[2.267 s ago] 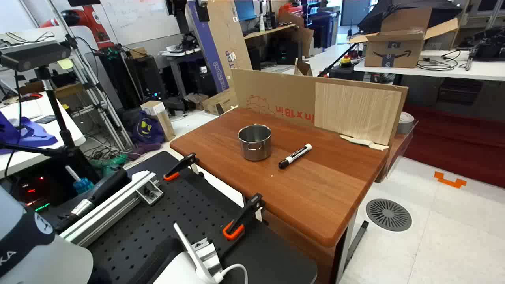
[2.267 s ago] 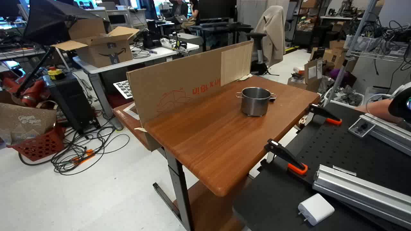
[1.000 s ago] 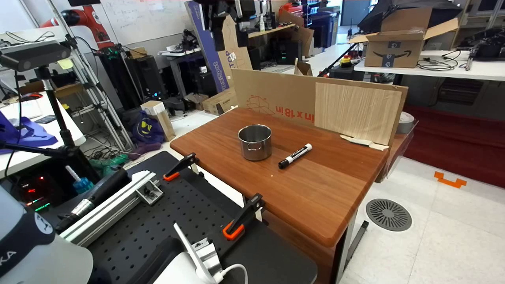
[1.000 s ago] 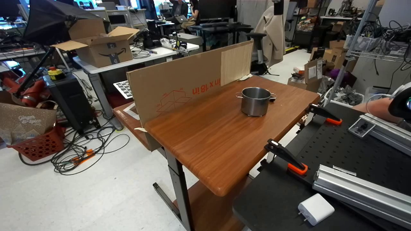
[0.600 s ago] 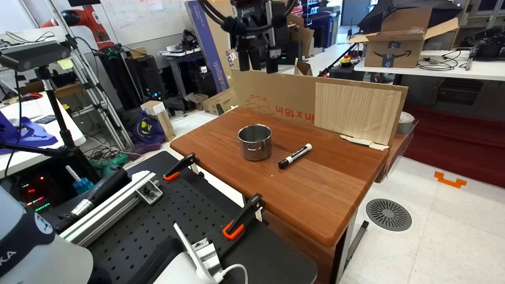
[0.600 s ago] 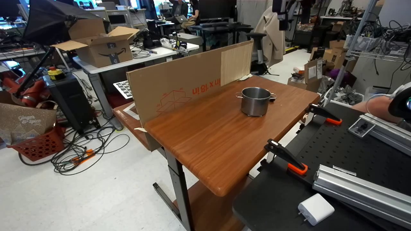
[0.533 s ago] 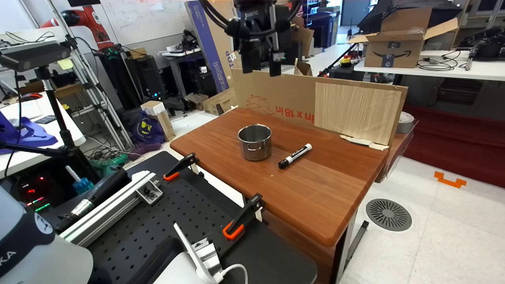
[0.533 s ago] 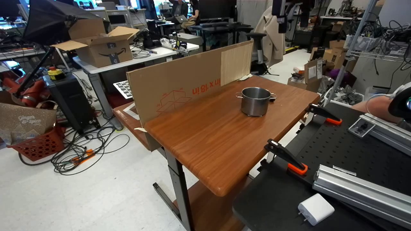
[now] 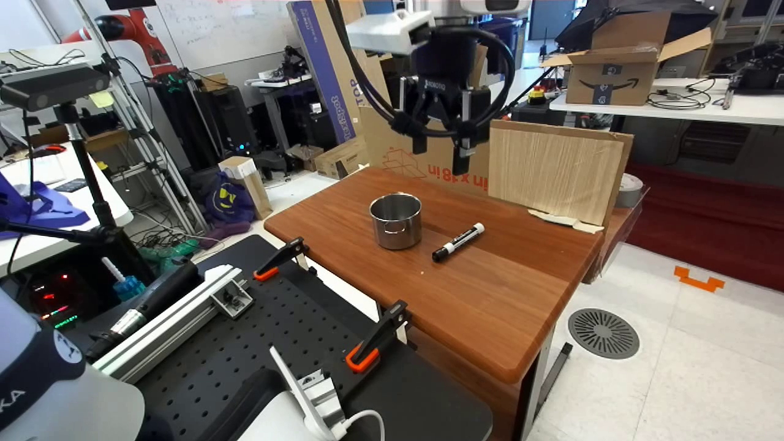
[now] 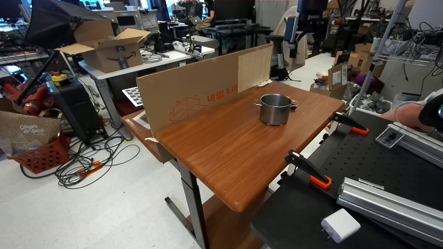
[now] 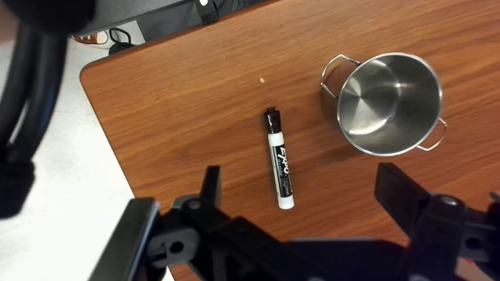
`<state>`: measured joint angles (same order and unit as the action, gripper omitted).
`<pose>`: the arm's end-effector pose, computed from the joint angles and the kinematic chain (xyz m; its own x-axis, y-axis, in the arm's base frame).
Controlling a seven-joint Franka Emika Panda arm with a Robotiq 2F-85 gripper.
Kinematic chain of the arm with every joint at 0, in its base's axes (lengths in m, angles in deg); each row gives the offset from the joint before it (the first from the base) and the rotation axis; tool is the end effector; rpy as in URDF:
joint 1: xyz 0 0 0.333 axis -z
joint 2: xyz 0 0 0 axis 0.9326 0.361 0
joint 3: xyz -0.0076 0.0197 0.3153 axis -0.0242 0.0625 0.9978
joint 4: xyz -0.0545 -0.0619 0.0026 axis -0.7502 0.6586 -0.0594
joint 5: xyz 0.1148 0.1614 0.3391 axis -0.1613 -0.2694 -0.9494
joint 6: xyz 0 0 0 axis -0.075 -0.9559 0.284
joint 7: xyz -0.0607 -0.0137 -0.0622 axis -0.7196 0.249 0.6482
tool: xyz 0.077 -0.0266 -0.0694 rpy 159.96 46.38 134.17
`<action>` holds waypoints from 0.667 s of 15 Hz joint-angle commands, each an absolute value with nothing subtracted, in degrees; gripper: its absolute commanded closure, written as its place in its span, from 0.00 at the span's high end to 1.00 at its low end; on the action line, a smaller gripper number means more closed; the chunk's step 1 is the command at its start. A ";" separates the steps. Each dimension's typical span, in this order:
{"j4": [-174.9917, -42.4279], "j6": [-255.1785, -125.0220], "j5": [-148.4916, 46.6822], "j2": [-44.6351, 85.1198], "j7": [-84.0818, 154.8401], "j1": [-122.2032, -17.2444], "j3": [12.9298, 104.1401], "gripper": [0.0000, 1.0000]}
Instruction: Put the black marker in the pot
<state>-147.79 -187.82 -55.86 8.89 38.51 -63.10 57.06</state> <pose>0.5039 -0.0989 0.3050 0.9674 -0.2418 -0.0752 -0.2435 -0.9698 -0.0139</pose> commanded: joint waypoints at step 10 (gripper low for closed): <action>-142.00 -194.96 -62.12 24.51 43.78 -59.98 57.40 1.00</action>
